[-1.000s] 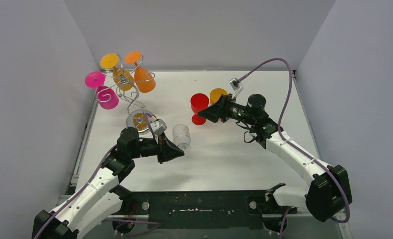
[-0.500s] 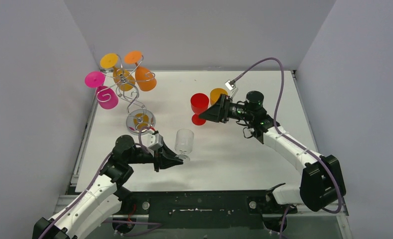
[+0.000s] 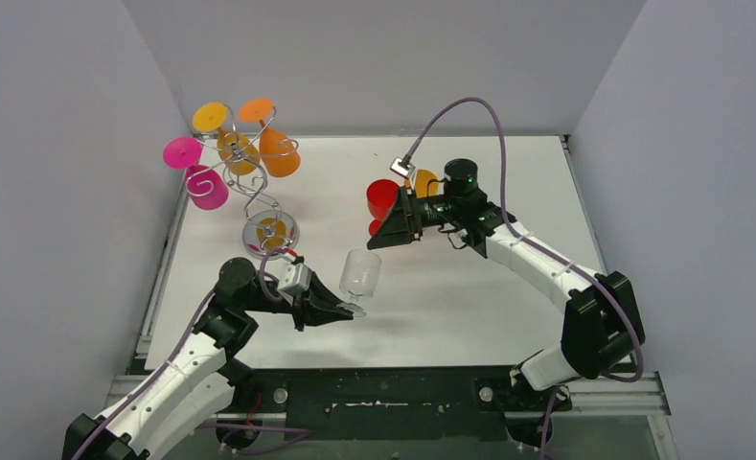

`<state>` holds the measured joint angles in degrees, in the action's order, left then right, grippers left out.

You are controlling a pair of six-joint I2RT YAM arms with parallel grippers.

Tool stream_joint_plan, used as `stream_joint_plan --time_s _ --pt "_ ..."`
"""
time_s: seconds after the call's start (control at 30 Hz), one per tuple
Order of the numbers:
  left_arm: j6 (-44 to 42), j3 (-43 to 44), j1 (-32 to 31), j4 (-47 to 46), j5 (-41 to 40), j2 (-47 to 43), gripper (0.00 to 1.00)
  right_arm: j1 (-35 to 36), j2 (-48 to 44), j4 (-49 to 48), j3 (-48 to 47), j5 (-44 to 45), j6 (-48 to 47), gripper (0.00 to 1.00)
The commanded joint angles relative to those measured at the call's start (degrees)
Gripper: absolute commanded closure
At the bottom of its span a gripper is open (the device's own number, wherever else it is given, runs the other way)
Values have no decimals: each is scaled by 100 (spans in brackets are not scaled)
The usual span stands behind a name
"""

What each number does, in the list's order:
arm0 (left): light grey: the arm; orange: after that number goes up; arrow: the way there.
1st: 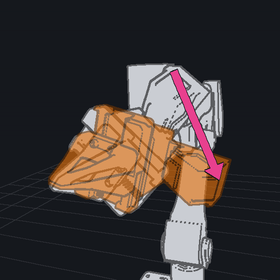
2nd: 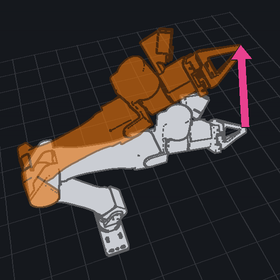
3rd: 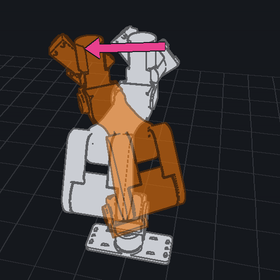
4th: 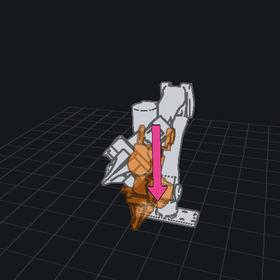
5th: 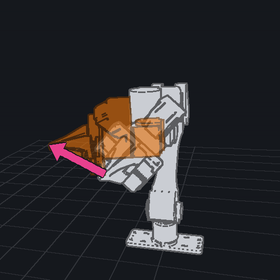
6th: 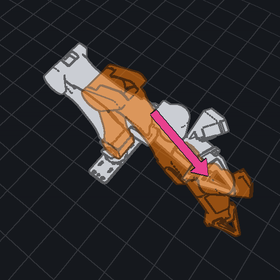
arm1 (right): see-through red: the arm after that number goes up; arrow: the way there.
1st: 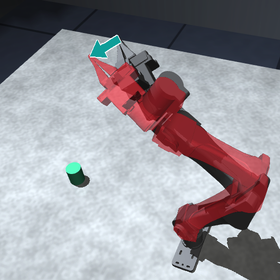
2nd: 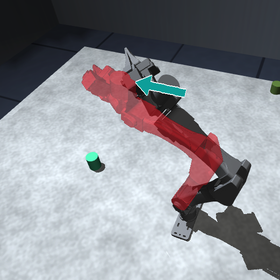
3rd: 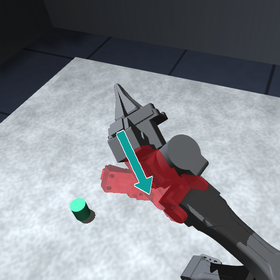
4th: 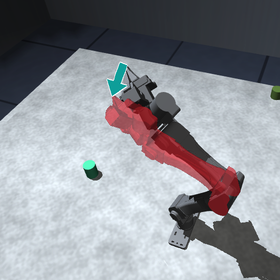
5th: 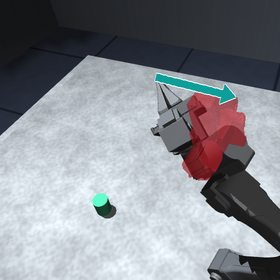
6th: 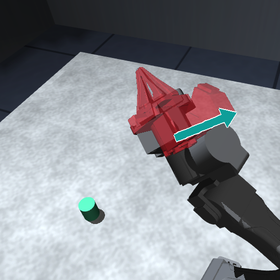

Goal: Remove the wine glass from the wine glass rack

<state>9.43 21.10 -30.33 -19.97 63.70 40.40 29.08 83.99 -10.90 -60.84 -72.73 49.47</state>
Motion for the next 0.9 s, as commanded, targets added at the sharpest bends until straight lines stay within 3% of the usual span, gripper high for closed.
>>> stream_joint_plan --time_s 0.0,0.1,0.43,0.87 --pt "-306 485 -26 -418 445 -25 100 289 314 1393 -563 -316 -1187 39" --pt "-342 519 -24 -412 503 60 100 335 413 1826 -721 -404 -1520 41" --pt "-915 615 -17 528 598 42 100 280 391 1725 -701 -994 -1452 47" --pt "-1337 785 -24 925 970 251 100 444 448 1512 -829 -1347 -1190 57"
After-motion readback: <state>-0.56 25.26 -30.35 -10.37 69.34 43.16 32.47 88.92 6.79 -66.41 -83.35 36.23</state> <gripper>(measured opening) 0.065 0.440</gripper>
